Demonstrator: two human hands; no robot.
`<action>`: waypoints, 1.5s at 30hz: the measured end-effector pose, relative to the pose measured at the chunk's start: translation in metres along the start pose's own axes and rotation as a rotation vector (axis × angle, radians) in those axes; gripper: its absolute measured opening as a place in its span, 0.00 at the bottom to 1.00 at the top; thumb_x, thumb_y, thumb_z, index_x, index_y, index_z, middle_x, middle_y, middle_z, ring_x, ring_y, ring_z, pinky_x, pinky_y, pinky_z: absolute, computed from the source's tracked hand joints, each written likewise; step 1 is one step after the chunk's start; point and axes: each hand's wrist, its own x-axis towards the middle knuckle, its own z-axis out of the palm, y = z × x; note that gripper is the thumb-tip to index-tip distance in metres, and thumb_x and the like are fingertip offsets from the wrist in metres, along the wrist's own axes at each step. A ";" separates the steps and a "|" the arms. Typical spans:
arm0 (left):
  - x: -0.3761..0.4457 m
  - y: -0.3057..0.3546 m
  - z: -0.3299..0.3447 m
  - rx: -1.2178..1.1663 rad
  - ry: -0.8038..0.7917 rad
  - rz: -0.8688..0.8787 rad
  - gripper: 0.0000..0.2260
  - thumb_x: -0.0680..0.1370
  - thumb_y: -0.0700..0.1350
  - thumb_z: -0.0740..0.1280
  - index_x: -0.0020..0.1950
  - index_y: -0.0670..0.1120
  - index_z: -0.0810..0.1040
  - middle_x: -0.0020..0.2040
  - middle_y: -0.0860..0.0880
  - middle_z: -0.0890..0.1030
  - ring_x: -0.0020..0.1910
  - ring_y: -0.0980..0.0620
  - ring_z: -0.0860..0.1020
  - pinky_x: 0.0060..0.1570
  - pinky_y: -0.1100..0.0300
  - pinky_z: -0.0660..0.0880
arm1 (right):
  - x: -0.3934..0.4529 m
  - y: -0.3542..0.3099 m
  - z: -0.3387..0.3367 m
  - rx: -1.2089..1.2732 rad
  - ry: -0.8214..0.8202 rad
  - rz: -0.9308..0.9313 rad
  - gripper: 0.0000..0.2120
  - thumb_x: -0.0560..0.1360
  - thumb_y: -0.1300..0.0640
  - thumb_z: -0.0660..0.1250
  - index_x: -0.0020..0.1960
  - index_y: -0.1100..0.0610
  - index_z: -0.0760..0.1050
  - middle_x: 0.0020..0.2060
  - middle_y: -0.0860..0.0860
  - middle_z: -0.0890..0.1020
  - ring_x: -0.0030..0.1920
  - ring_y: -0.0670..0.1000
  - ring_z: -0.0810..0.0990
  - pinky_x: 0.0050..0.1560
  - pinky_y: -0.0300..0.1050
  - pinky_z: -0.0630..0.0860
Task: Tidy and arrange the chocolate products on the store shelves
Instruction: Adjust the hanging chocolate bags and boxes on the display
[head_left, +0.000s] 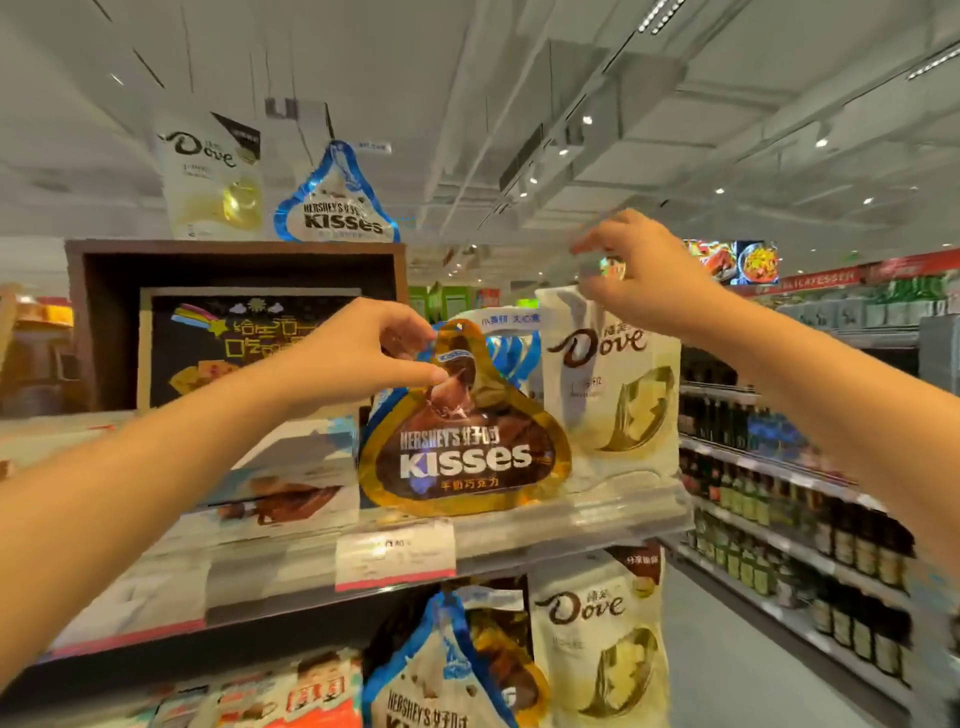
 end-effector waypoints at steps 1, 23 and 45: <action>0.003 0.002 0.006 0.005 0.007 -0.017 0.16 0.68 0.47 0.75 0.54 0.48 0.79 0.48 0.53 0.79 0.47 0.56 0.78 0.42 0.68 0.72 | -0.001 0.011 0.000 -0.069 -0.062 0.013 0.19 0.73 0.53 0.67 0.63 0.52 0.73 0.63 0.54 0.71 0.63 0.57 0.70 0.65 0.57 0.66; -0.017 0.044 0.035 -0.080 0.287 -0.101 0.04 0.79 0.43 0.61 0.47 0.44 0.73 0.43 0.39 0.80 0.44 0.45 0.81 0.47 0.51 0.78 | -0.023 0.040 -0.011 -0.106 -0.084 -0.135 0.11 0.77 0.53 0.63 0.41 0.59 0.69 0.37 0.51 0.70 0.42 0.56 0.72 0.50 0.51 0.63; -0.145 0.079 0.071 -0.307 -0.189 -0.111 0.09 0.69 0.47 0.73 0.47 0.51 0.77 0.27 0.63 0.78 0.27 0.66 0.74 0.30 0.73 0.69 | -0.153 -0.043 -0.007 0.324 -0.476 -0.308 0.24 0.71 0.58 0.72 0.29 0.53 0.56 0.26 0.49 0.61 0.28 0.47 0.60 0.29 0.41 0.57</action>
